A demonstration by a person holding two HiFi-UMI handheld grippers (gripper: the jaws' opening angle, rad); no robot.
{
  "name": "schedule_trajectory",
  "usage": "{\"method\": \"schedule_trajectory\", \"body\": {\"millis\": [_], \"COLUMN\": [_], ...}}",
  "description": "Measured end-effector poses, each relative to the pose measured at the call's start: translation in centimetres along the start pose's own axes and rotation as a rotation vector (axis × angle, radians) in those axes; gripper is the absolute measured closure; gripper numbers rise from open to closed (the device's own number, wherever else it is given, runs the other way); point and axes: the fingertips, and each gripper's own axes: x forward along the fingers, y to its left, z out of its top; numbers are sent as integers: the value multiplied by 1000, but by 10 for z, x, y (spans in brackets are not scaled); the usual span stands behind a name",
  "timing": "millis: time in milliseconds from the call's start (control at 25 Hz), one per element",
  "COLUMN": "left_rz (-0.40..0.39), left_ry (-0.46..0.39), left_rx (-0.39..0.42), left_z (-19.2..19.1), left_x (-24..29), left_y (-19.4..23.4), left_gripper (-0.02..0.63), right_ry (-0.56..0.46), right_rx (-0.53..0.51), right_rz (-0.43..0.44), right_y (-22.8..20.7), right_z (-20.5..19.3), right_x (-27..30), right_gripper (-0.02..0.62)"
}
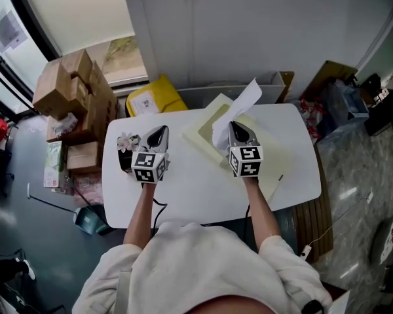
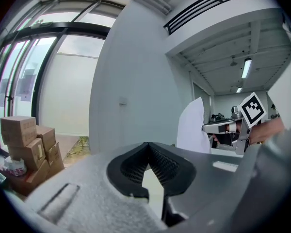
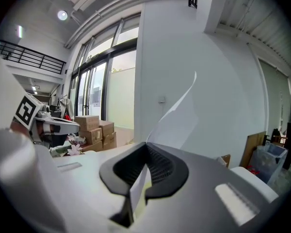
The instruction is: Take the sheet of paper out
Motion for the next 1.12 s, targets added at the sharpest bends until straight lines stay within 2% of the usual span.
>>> {"method": "schedule_trajectory", "body": {"millis": [280, 1120], "left_rz": [36, 48], "left_ry": [-17, 8], "left_rx": [-2, -19], "left_z": [5, -5], "left_x": [-7, -1], "left_y": [17, 36], "left_gripper": [601, 601], "right_ry": [1, 35], "right_rx": [-7, -28], "right_rz": [32, 53], "right_y": [14, 26], "right_z": [1, -9], "right_x": [15, 34], "right_gripper": [592, 592]}}
